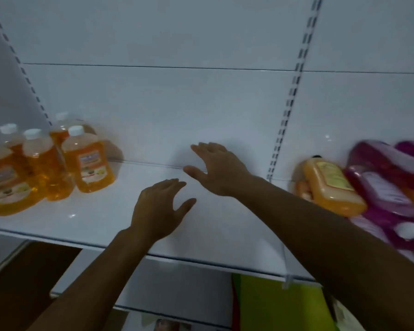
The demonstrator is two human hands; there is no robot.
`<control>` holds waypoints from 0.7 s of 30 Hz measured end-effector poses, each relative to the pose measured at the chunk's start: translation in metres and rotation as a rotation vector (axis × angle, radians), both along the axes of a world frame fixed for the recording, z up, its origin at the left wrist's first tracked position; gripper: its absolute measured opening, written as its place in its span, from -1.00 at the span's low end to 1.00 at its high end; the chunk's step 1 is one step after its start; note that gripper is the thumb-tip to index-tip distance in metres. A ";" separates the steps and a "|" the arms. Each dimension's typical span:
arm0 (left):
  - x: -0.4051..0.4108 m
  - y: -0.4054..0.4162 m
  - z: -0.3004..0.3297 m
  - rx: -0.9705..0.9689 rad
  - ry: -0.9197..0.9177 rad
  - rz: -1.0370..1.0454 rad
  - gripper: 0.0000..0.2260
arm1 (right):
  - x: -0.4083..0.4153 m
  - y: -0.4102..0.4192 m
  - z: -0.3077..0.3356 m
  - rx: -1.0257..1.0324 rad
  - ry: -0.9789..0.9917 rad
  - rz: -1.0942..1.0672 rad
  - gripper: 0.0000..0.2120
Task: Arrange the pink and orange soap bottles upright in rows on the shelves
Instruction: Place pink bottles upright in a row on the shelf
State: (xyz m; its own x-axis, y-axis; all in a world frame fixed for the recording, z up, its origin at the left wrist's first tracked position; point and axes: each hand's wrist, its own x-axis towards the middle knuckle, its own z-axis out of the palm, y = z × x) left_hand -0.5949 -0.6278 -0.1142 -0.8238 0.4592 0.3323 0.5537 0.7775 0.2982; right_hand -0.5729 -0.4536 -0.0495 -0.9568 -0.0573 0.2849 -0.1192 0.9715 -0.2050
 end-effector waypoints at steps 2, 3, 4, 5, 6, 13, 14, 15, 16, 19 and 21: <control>0.022 0.041 0.005 -0.028 -0.003 -0.057 -0.35 | 0.038 0.043 0.008 0.059 0.011 -0.079 -0.32; 0.035 0.062 0.007 -0.033 0.002 -0.086 -0.36 | 0.058 0.065 0.012 0.073 0.015 -0.120 -0.32; 0.048 0.083 0.010 -0.031 0.009 -0.120 -0.37 | 0.079 0.088 0.015 0.078 0.022 -0.159 -0.33; 0.061 0.104 0.013 -0.025 0.016 -0.157 -0.39 | 0.100 0.109 0.018 0.075 0.031 -0.196 -0.33; 0.075 0.124 0.016 -0.015 0.026 -0.194 -0.40 | 0.120 0.129 0.020 0.067 0.039 -0.229 -0.33; 0.153 0.242 0.041 0.070 0.103 -0.400 -0.39 | 0.241 0.238 0.032 0.015 0.102 -0.430 -0.41; 0.162 0.256 0.044 0.085 0.107 -0.426 -0.39 | 0.255 0.250 0.033 0.014 0.095 -0.464 -0.42; 0.172 0.268 0.047 0.096 0.111 -0.450 -0.40 | 0.267 0.261 0.033 0.012 0.085 -0.501 -0.41; 0.180 0.280 0.049 0.102 0.119 -0.472 -0.42 | 0.278 0.272 0.032 0.005 0.075 -0.536 -0.39; 0.195 0.310 0.051 0.106 0.127 -0.522 -0.43 | 0.299 0.301 0.026 -0.062 0.057 -0.617 -0.34; 0.196 0.323 0.051 0.117 0.127 -0.537 -0.45 | 0.307 0.315 0.021 -0.107 0.052 -0.634 -0.33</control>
